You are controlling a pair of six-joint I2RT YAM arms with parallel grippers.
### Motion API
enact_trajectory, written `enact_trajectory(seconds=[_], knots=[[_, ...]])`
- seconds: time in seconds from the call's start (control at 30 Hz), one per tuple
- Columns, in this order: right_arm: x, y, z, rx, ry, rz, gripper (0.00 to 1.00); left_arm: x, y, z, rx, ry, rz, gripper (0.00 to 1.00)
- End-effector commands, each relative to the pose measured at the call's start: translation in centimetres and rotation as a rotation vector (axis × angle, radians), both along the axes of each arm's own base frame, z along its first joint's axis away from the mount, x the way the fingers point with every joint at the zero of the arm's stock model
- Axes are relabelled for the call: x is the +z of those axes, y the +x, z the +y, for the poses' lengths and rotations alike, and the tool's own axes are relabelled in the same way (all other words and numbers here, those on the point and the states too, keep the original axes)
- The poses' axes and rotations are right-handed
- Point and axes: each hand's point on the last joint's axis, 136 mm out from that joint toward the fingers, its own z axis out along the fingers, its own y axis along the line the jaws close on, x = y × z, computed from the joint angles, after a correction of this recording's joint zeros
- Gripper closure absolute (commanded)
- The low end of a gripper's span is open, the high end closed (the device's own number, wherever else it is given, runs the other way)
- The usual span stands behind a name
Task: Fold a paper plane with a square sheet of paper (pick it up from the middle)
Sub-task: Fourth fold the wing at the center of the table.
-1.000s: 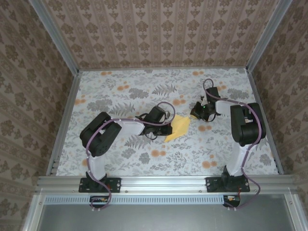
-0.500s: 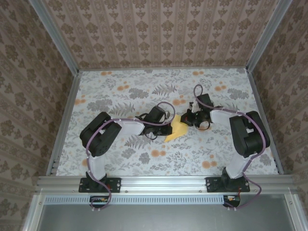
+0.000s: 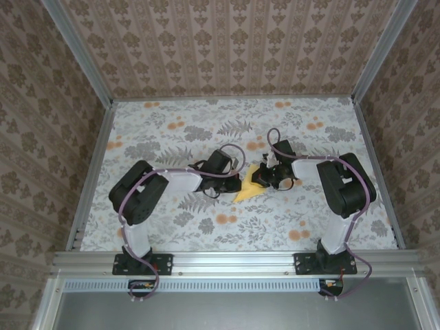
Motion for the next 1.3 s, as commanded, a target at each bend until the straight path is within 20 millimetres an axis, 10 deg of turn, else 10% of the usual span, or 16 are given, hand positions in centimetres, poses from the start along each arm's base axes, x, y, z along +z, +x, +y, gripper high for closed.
enact_trajectory(seconds=[0.0, 0.43, 1.27], knots=[[-3.4, -1.7, -2.2, -0.039, -0.129, 0.098, 1.0, 3.1, 0.3, 0.3, -0.009, -0.045, -0.055, 0.88], [-4.2, -1.9, -2.6, -0.056, -0.16, 0.126, 1.0, 2.9, -2.6, -2.8, -0.094, -0.085, -0.013, 0.78], [-4.8, -2.1, -3.1, -0.061, -0.172, 0.157, 1.0, -1.6, -3.8, -0.5, -0.045, 0.01, 0.084, 0.83]])
